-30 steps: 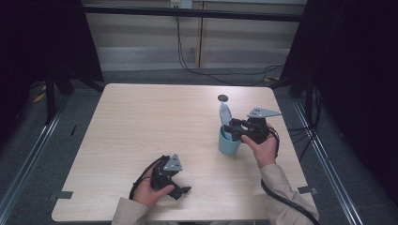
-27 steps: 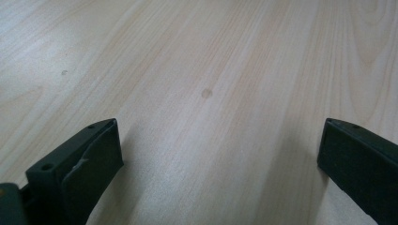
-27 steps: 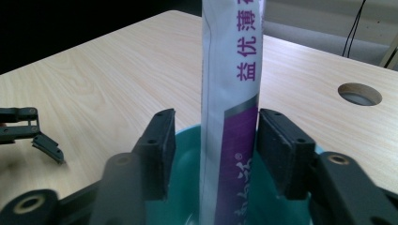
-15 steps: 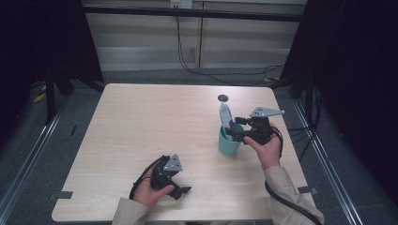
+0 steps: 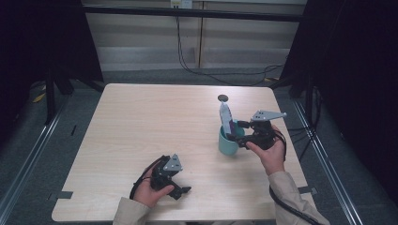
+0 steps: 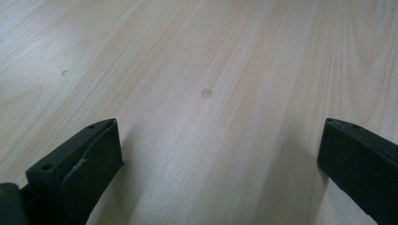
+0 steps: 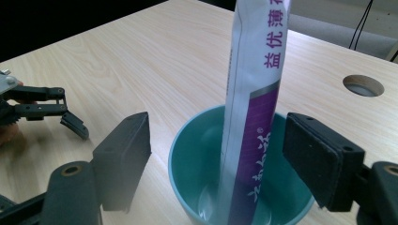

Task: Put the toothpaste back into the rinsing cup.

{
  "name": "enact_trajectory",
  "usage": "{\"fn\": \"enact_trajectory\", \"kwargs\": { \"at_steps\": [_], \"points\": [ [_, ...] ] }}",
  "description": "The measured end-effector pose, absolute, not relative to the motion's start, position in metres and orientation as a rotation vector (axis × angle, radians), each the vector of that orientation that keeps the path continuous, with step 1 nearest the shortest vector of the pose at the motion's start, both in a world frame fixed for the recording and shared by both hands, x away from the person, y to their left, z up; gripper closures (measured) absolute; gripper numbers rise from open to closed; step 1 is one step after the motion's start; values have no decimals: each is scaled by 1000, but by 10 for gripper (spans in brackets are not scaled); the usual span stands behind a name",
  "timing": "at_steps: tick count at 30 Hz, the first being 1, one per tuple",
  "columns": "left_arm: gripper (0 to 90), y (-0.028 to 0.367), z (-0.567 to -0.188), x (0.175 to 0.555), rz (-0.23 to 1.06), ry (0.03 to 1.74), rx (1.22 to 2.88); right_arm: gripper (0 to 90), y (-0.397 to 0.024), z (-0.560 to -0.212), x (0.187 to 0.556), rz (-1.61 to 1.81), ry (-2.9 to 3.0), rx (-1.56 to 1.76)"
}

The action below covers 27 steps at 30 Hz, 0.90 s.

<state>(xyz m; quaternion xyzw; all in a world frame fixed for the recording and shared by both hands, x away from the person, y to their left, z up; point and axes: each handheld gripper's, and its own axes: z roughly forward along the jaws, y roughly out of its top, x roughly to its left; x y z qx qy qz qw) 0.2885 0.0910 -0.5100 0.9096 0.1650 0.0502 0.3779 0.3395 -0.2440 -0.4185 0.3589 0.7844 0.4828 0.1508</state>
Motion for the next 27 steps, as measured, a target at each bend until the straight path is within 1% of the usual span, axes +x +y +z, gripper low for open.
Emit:
{"fn": "enact_trajectory", "kwargs": {
  "at_steps": [18, 27],
  "points": [
    [0, 91, -510, 289, 129, 419, 2325, 197, -263, -417, 314, 1315, 2290, 998],
    [0, 91, -510, 289, 129, 420, 2324, 173, -270, -426, 304, 1277, 2327, 981]
  ]
}}
